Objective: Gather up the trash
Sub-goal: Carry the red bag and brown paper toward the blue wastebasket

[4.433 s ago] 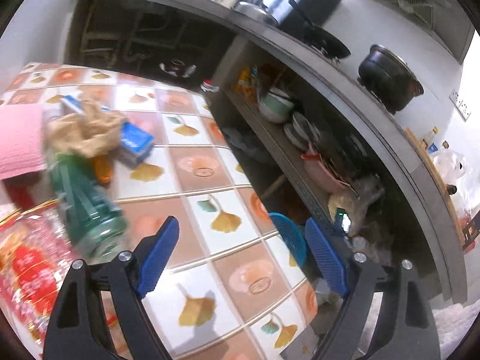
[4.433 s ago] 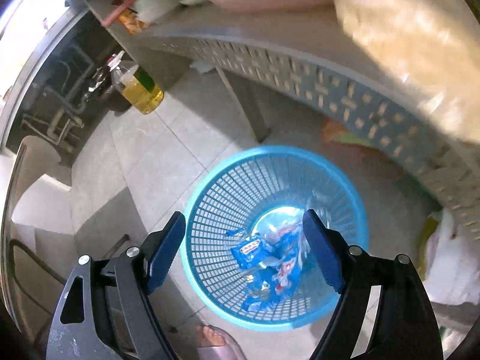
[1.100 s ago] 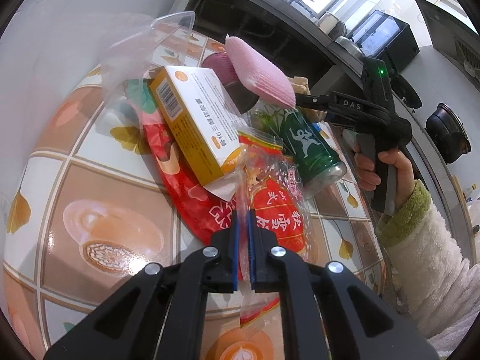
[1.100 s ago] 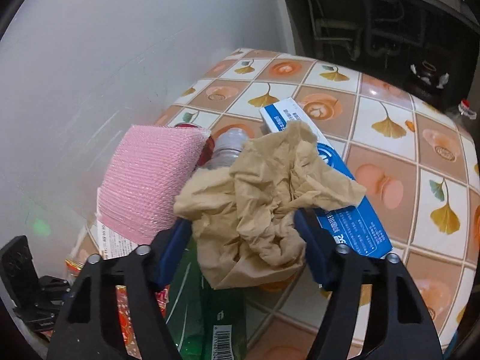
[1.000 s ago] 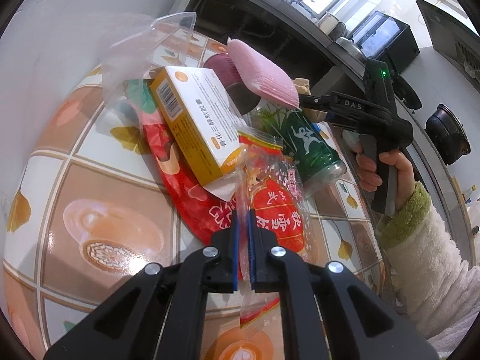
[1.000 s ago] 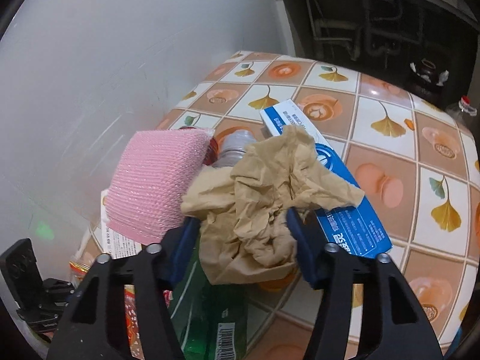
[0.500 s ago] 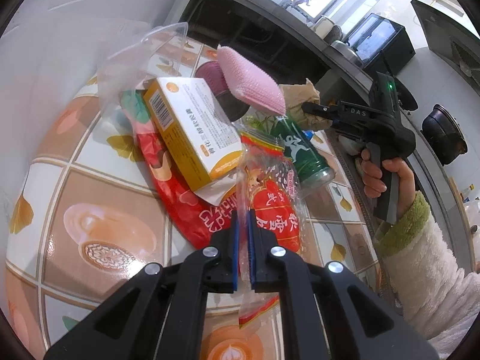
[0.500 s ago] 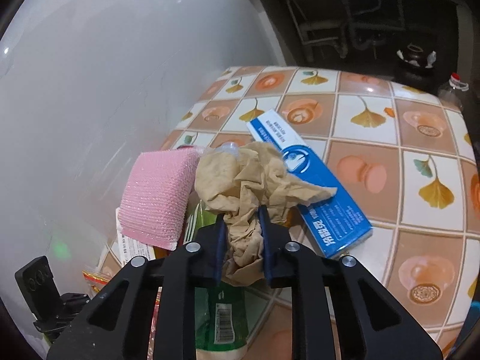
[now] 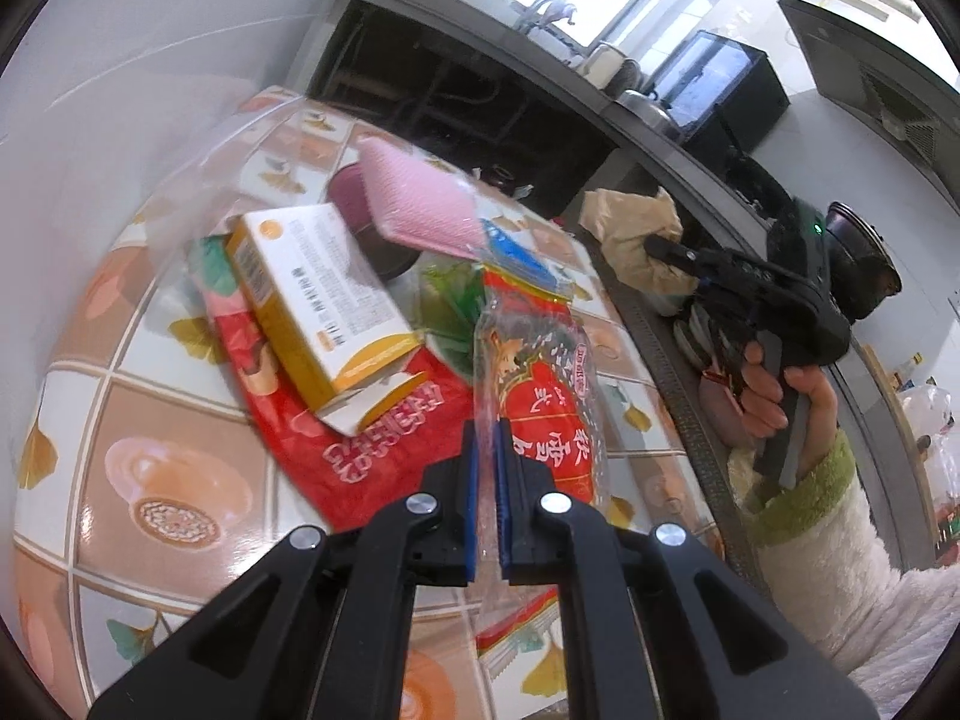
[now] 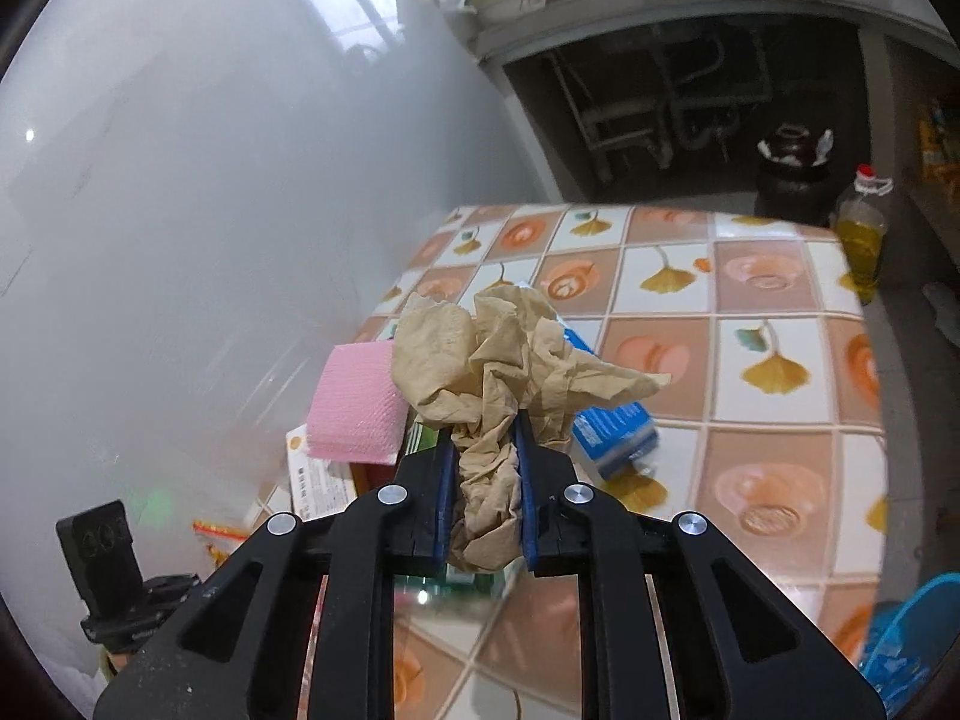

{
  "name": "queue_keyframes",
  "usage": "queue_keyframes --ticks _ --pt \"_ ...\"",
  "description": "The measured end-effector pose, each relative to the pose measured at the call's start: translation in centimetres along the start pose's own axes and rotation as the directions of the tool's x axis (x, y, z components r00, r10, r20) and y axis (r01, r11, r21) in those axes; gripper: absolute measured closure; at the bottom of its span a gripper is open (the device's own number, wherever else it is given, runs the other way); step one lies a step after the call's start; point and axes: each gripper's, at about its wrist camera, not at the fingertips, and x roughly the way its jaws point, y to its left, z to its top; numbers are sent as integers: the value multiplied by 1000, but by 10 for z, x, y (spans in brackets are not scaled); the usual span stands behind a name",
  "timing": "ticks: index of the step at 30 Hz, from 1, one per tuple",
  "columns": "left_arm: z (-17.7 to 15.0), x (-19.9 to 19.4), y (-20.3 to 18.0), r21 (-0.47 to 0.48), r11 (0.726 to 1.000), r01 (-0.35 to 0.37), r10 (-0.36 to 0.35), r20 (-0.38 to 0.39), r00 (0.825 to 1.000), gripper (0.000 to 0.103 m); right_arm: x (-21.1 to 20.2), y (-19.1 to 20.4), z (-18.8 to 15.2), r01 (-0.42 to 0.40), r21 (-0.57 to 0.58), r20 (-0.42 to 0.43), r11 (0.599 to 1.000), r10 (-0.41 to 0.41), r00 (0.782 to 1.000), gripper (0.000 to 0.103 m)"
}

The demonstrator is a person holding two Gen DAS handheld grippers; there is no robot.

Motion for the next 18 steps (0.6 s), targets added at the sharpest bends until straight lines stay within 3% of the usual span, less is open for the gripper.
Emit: queue_keyframes --ticks 6,10,14,18 --pt "12 11 -34 55 997 62 -61 -16 998 99 -68 -19 -26 53 34 78 998 -56 995 87" --pt "27 27 -69 126 984 129 -124 -46 991 99 -124 -44 -52 138 103 141 985 -152 978 87" --pt "39 59 -121 221 954 203 -183 -109 977 99 -175 -72 -86 252 187 177 950 -284 942 87" --pt "45 103 -179 307 912 271 -217 -199 956 99 -218 -107 -131 336 309 176 890 -401 899 87"
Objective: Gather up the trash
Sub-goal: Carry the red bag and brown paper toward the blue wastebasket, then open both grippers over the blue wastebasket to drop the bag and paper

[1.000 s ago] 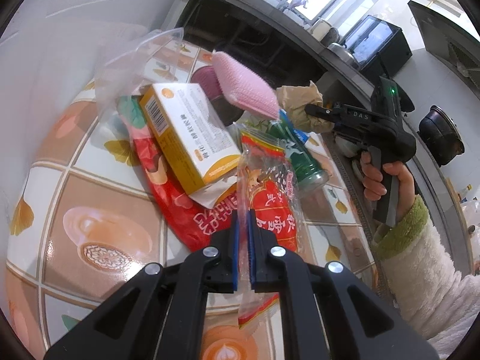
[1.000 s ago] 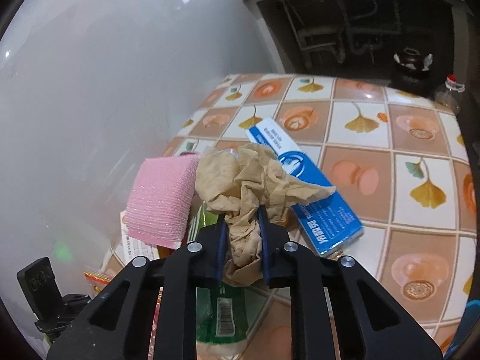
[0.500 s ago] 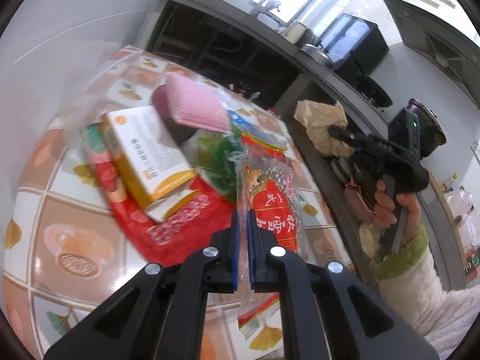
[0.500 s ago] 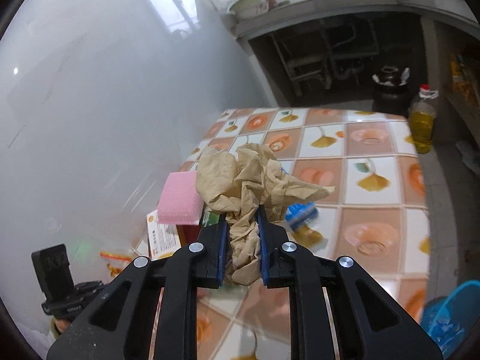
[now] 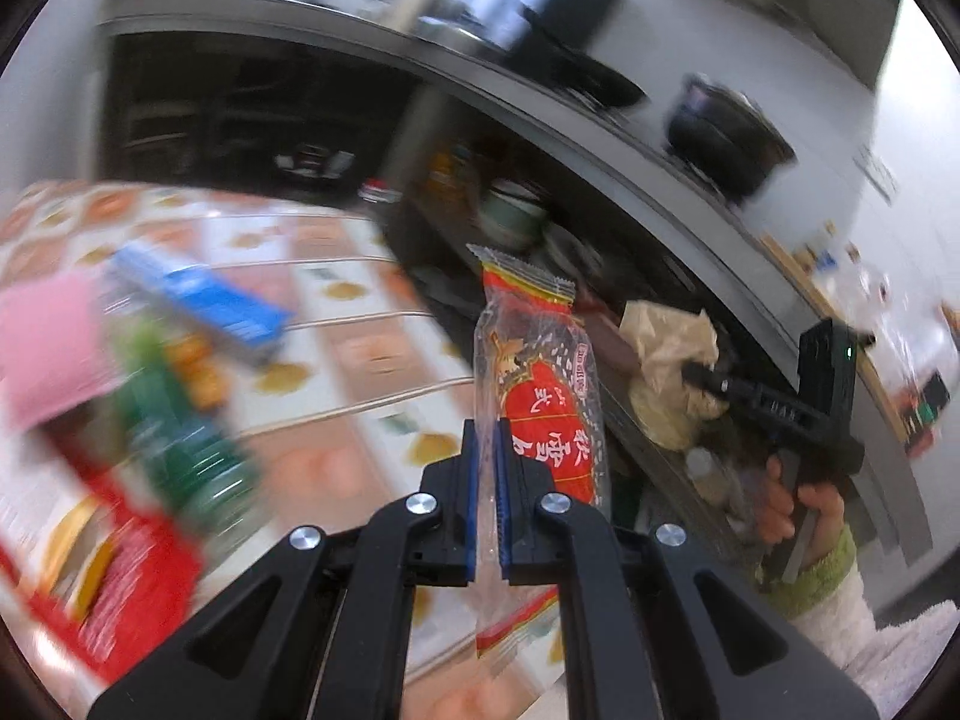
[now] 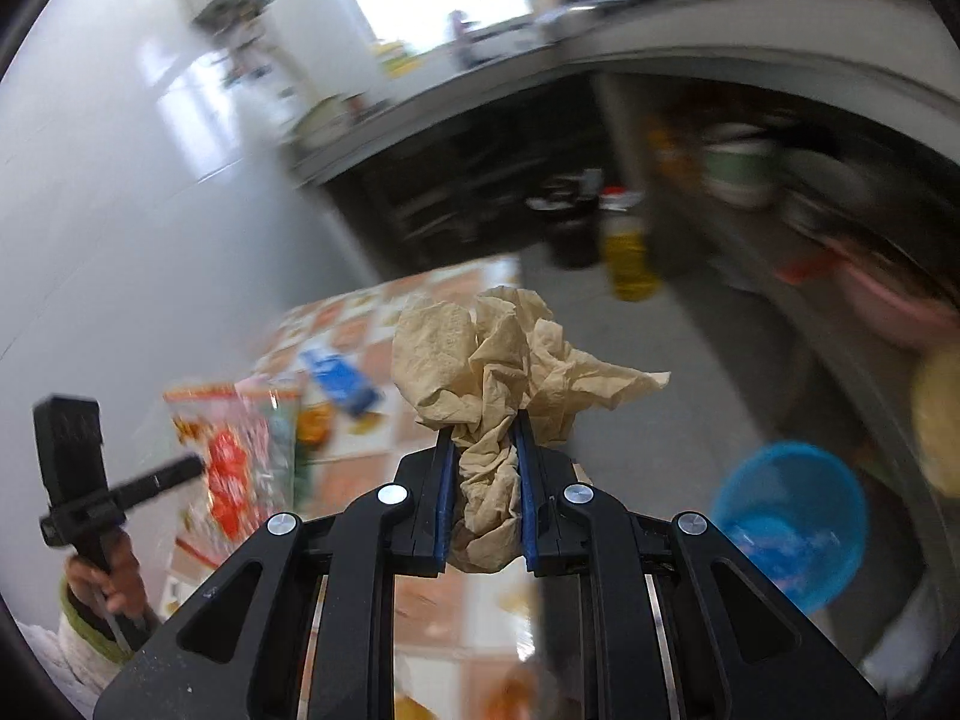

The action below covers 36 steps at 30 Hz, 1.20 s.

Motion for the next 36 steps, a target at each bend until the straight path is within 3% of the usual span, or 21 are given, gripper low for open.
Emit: queue_keyframes --ticks 2,6,9,11,16,17,21,24,25,29,31,33,35,36 --pt "15 33 -19 43 999 24 -22 -53 998 99 -8 -32 -16 71 60 -2 996 -71 997 87" --pt "37 113 -66 151 987 49 -21 -180 983 99 -5 -86 -47 145 189 -45 971 -139 989 87" --pt "42 181 -98 204 977 66 -1 -301 954 99 6 -129 -69 171 304 -77 937 -155 985 87" --pt "40 226 -115 221 973 69 21 -381 924 99 17 -156 -80 200 367 -100 908 -175 979 87" --pt "25 356 -143 228 973 42 98 -569 817 99 53 -207 -100 232 449 -155 863 -181 971 87" --pt "22 375 -147 237 971 34 115 -585 803 99 56 -215 -105 235 459 -164 857 -178 970 87" --pt "-11 469 -154 330 944 -17 240 -649 722 99 87 -250 -119 255 507 -216 823 -164 962 87" --pt "-35 517 -152 417 907 -57 339 -645 685 98 110 -276 -124 271 533 -253 801 -154 955 86" --pt "-40 529 -151 424 903 -67 353 -643 679 98 118 -284 -124 264 540 -260 799 -140 955 86" --pt "-52 561 -154 434 898 -73 361 -633 685 98 143 -305 -117 275 539 -281 796 -139 950 82" --pt "-52 567 -158 451 890 -69 363 -608 706 97 152 -311 -113 279 535 -285 797 -140 948 78" --pt "-48 574 -166 478 875 -73 374 -574 728 83 163 -317 -107 297 526 -294 797 -158 943 58" --pt "-44 576 -171 483 871 -84 379 -554 742 64 172 -322 -103 312 516 -296 797 -176 939 46" --pt "-40 571 -174 480 873 -85 368 -535 761 60 174 -323 -101 309 514 -296 800 -173 939 45"
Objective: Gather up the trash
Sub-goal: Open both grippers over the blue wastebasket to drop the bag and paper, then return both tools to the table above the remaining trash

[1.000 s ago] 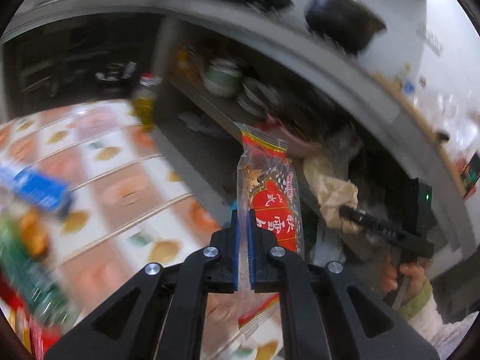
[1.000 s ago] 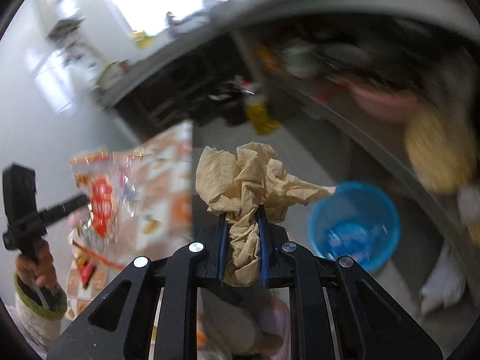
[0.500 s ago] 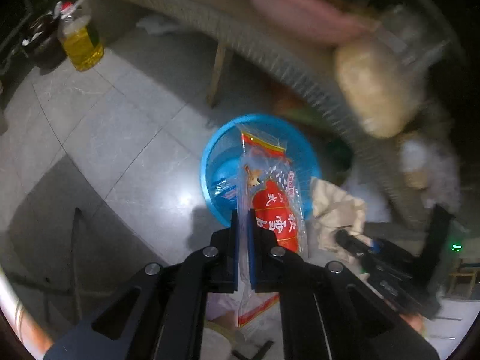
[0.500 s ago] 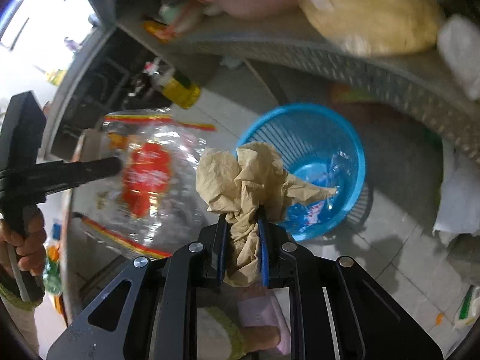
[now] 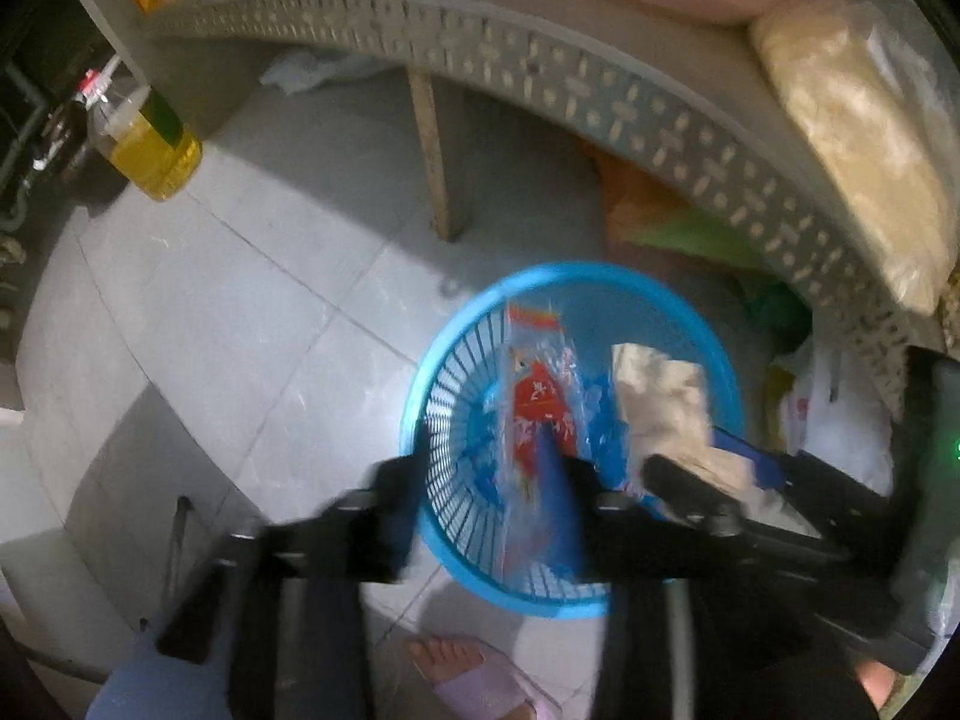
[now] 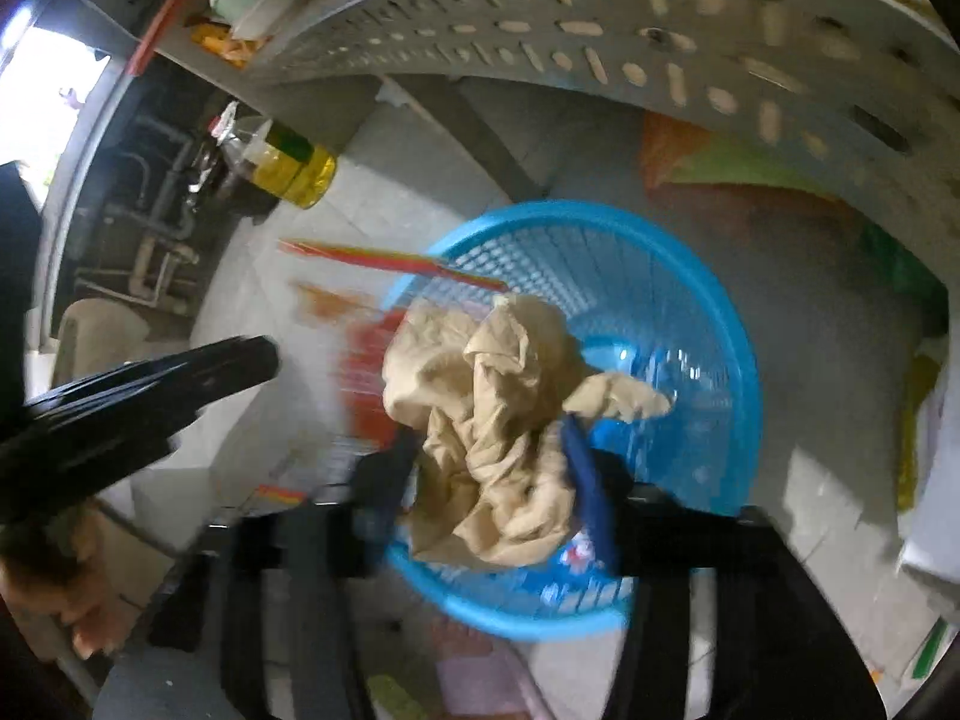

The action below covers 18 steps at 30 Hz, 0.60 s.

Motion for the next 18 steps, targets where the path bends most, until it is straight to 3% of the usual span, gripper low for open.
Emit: queue_keyframes --ticks 3,8,14,18 --pt "-1 -19 0 21 1000 11 -12 72 997 52 8 4 4 18 -26 -7 1000 -18 1000 44" --pt "-8 -52 6 27 999 21 -24 111 993 51 4 1 3 37 -29 23 999 -37 999 43" --pt "-33 -128 23 25 997 79 -82 190 978 49 -14 1 -7 39 -33 65 999 -37 997 44" --pt "-66 -189 38 39 992 122 -128 254 959 40 -37 18 -25 50 -73 98 996 -42 994 44"
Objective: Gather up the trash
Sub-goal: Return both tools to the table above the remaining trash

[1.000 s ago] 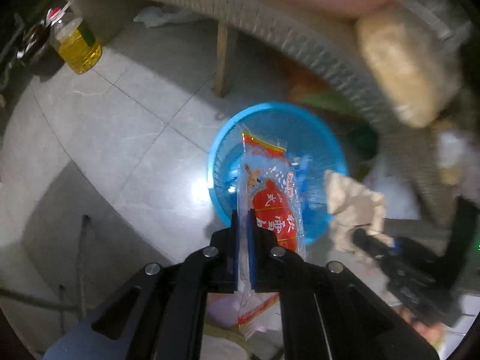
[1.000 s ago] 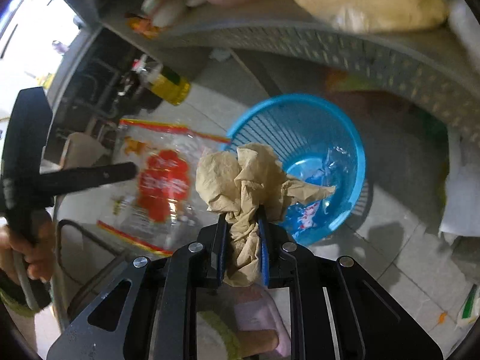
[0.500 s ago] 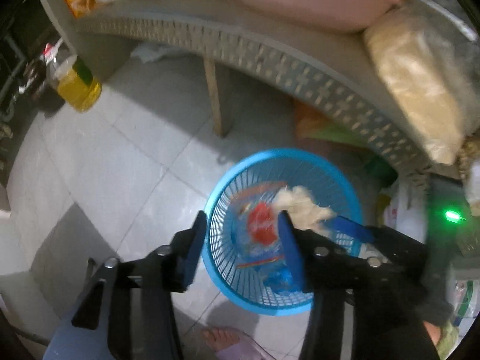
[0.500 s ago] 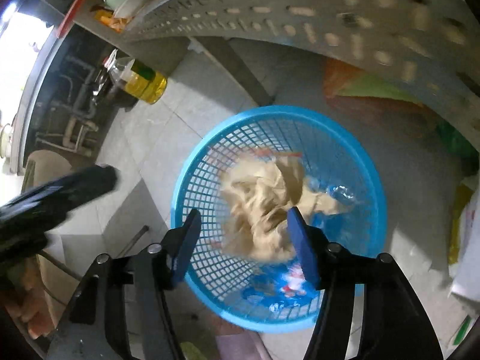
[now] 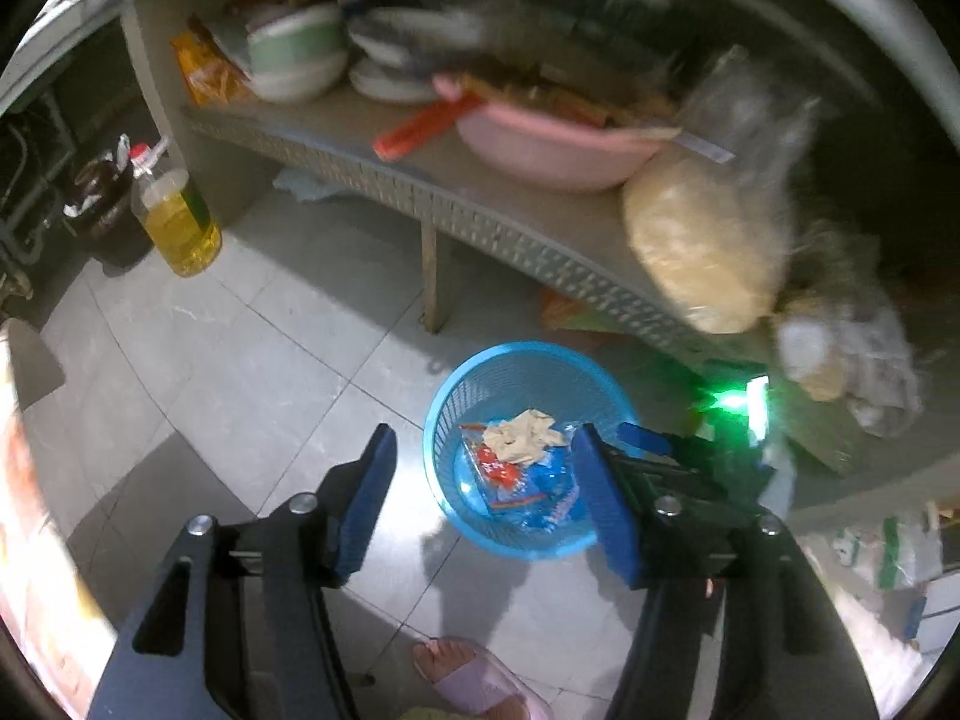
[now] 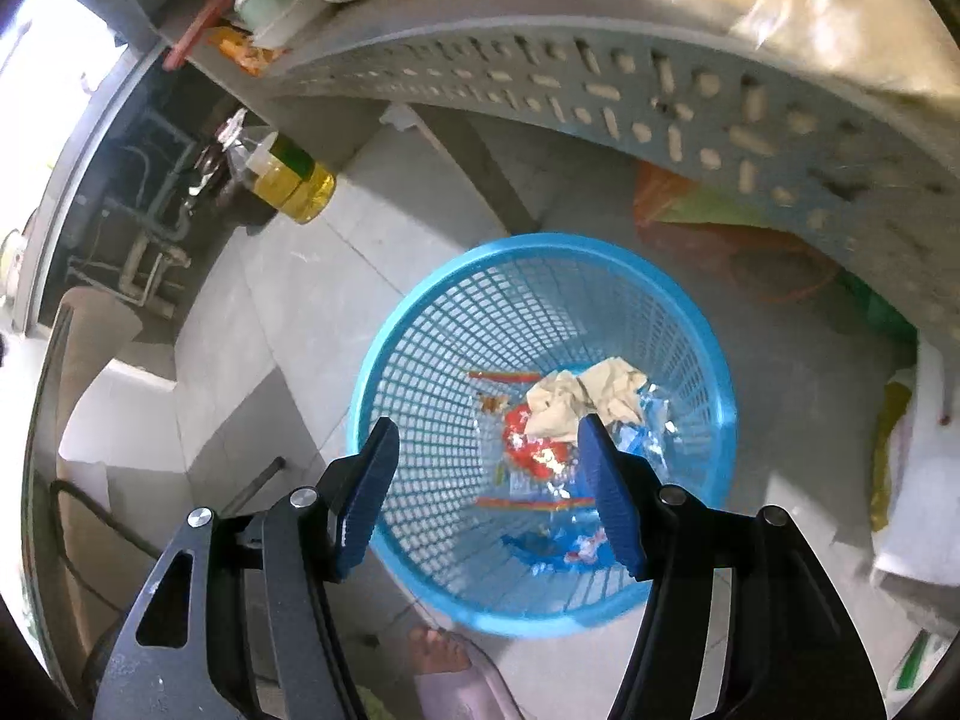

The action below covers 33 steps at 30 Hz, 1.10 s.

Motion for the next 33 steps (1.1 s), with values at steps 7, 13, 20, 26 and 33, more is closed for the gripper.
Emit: queue_keyframes --ticks 7,13,20,26,33 --pt "-68 -127 38 -147 981 124 -92 211 973 24 -70 54 -41 -15 -121 90 993 26 996 34" --pt "-143 -186 66 -302 950 81 16 304 953 21 -137 108 -63 -31 -241 181 970 77 980 21" --pt "-207 -242 58 -262 965 6 104 403 909 6 -198 181 -75 66 -390 328 918 71 942 8" --pt "-261 -275 89 -392 920 -30 216 440 871 6 -209 236 -92 114 -500 334 859 70 940 8" --pt "-325 -310 111 -536 842 -60 325 414 850 6 -210 298 -124 64 -649 264 758 145 954 8"
